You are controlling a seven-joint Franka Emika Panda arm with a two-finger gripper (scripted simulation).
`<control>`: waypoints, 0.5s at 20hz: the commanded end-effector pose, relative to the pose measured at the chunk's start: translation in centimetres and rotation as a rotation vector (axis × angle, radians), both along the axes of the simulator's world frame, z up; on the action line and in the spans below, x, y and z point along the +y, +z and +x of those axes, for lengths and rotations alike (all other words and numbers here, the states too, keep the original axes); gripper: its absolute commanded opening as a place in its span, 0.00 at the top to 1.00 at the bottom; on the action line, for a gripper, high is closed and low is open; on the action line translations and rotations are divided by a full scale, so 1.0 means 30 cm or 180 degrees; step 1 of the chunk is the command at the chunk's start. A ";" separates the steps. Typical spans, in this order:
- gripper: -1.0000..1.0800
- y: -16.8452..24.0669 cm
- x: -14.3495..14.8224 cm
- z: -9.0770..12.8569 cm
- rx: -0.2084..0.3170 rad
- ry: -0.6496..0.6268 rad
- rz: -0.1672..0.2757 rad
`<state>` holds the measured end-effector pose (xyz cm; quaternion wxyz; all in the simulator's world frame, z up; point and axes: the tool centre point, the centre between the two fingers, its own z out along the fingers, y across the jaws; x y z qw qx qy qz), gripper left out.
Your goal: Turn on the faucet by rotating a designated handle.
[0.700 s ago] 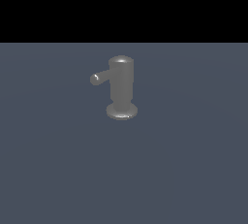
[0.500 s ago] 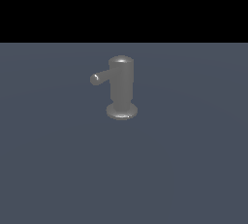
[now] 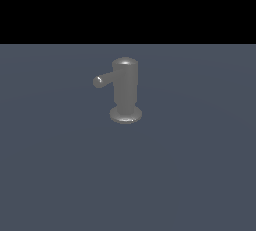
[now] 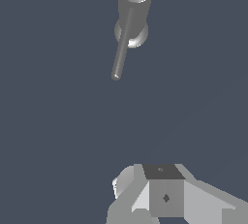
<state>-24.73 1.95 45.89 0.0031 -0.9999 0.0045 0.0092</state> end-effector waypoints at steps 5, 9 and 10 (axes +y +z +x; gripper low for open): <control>1.00 -0.137 0.056 0.057 -0.0008 -0.0127 -0.0003; 1.00 -0.242 0.098 0.104 -0.0015 -0.0223 -0.0005; 1.00 -0.268 0.109 0.117 -0.0017 -0.0247 -0.0006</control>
